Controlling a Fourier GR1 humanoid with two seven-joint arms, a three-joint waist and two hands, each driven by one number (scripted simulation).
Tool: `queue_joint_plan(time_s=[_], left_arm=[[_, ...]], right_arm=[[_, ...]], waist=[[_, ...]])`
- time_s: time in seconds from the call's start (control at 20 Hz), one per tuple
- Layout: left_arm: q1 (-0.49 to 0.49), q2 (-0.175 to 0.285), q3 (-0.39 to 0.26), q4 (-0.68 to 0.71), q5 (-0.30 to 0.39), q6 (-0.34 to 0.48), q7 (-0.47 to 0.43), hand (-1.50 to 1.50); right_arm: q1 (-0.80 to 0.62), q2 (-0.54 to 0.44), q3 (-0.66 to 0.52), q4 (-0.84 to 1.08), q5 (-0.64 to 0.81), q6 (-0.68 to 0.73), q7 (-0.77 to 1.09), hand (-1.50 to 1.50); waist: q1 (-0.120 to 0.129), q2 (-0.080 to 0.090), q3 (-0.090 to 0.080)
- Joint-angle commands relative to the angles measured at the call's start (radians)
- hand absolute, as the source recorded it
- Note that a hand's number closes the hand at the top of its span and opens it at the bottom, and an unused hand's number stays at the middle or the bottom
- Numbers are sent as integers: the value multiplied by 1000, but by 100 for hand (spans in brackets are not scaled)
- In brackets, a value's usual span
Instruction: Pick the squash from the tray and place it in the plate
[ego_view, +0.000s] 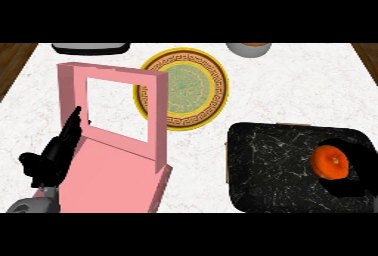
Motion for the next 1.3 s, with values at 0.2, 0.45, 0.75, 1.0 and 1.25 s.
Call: queue_joint_plan(time_s=[0.2, 0.45, 0.75, 1.0, 1.25], left_arm=[[36, -50, -16, -37, -47, 11, 8, 0], [-19, -68, -18, 11, -67, 27, 14, 0], [39, -48, -10, -91, -53, 0, 58, 0], [3, -39, 28, 0, -56, -7, -5, 0], [49, -62, 14, -65, -54, -7, 6, 0]], right_arm=[[-29, 61, -10, 90, 72, -31, -144, 150], [-41, 64, -12, 84, 165, -153, -217, 150], [-65, 179, 35, 31, 306, -244, -51, 150], [-34, 240, 79, -147, 347, -261, 2, 150], [-11, 248, 142, -413, 403, -155, 123, 150]], waist=[[1, 1, 1], [-2, 2, 1], [5, 0, 2], [-3, 0, 1], [-2, -1, 1]])
